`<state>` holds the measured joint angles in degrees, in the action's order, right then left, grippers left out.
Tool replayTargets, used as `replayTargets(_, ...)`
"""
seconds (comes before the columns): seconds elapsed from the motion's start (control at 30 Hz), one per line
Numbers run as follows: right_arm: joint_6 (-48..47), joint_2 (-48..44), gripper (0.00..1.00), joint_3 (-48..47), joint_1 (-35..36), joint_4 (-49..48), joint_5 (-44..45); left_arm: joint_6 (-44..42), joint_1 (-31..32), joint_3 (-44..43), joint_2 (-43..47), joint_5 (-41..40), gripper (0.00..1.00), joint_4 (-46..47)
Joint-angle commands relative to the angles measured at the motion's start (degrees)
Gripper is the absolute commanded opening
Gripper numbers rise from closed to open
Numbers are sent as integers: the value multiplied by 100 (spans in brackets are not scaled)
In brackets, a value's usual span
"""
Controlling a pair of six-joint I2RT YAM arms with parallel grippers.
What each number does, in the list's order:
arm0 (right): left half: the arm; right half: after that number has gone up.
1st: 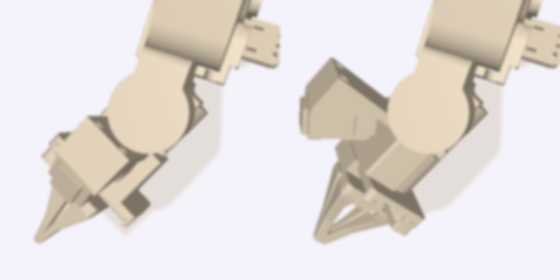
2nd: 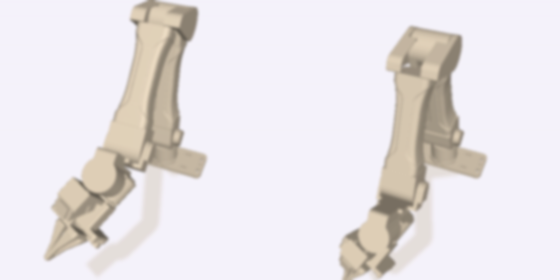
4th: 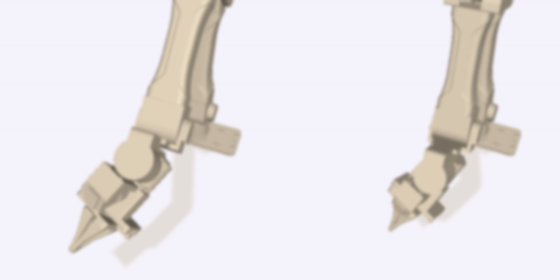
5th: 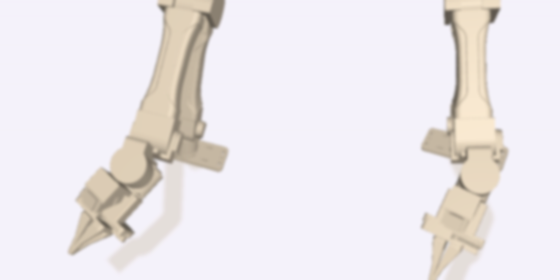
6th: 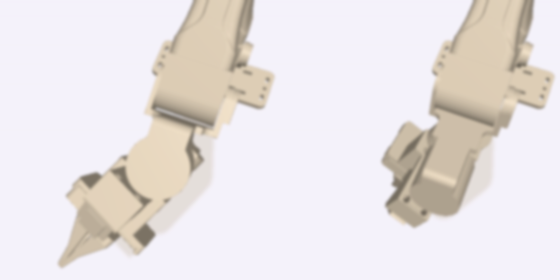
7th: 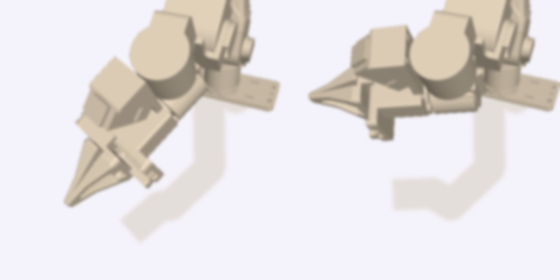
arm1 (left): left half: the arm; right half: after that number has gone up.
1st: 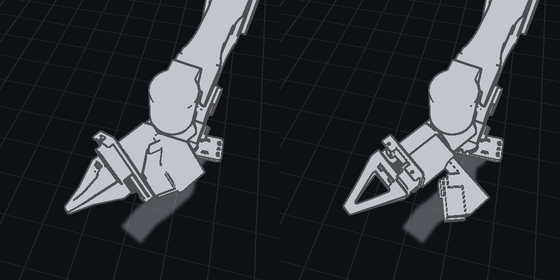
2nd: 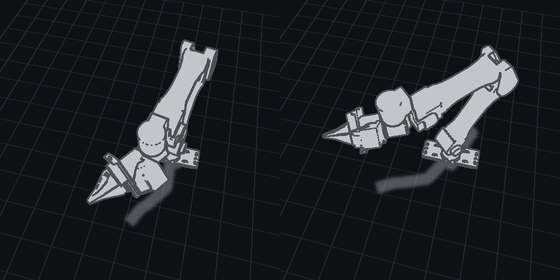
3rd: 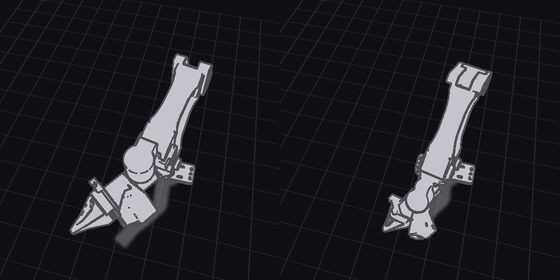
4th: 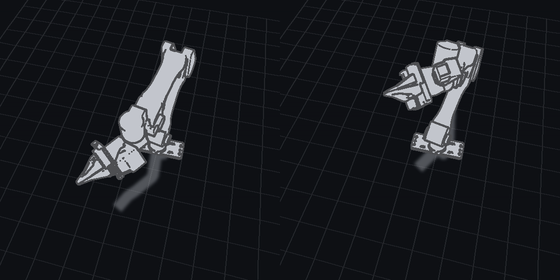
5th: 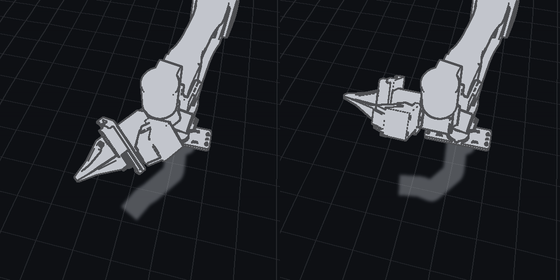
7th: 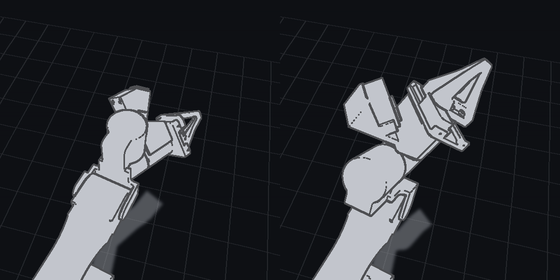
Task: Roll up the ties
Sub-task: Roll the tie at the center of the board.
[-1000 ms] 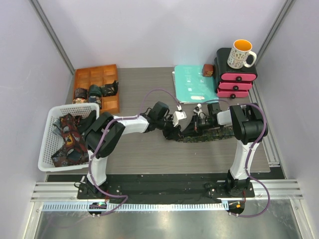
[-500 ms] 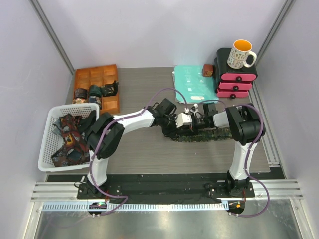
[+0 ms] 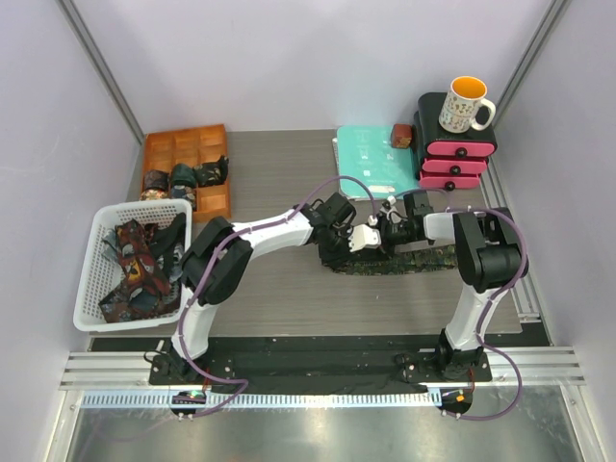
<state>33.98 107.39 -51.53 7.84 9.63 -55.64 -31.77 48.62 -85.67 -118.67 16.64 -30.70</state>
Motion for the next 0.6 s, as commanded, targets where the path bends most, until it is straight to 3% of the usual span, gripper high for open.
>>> replayTargets(0.0, 407, -236, 44, 125, 86, -600, -78, -84, 60, 59, -402, -188, 30, -446)
replayTargets(0.27, 724, -167, 40, 433, 385, -1200, 141, -84, 60, 15, -429, -188, 33, -472)
replayTargets(0.3, 690, -140, 36, 442, 394, -1252, 167, -93, 60, 15, -429, -188, 34, -472)
replayTargets(0.33, 646, -70, 20, 442, 394, -1227, 254, -101, 60, 15, -420, -188, 35, -472)
replayTargets(0.37, 611, -43, 12, 442, 385, -1200, 272, -101, 69, 32, -411, -205, 36, -437)
replayTargets(0.43, 514, -8, 2, 468, 350, -1104, 369, -110, 60, 41, -385, -197, 39, -455)
replayTargets(0.57, 14, 97, 1, 433, 184, -472, 492, 136, -238, 50, -192, 276, 50, -498)
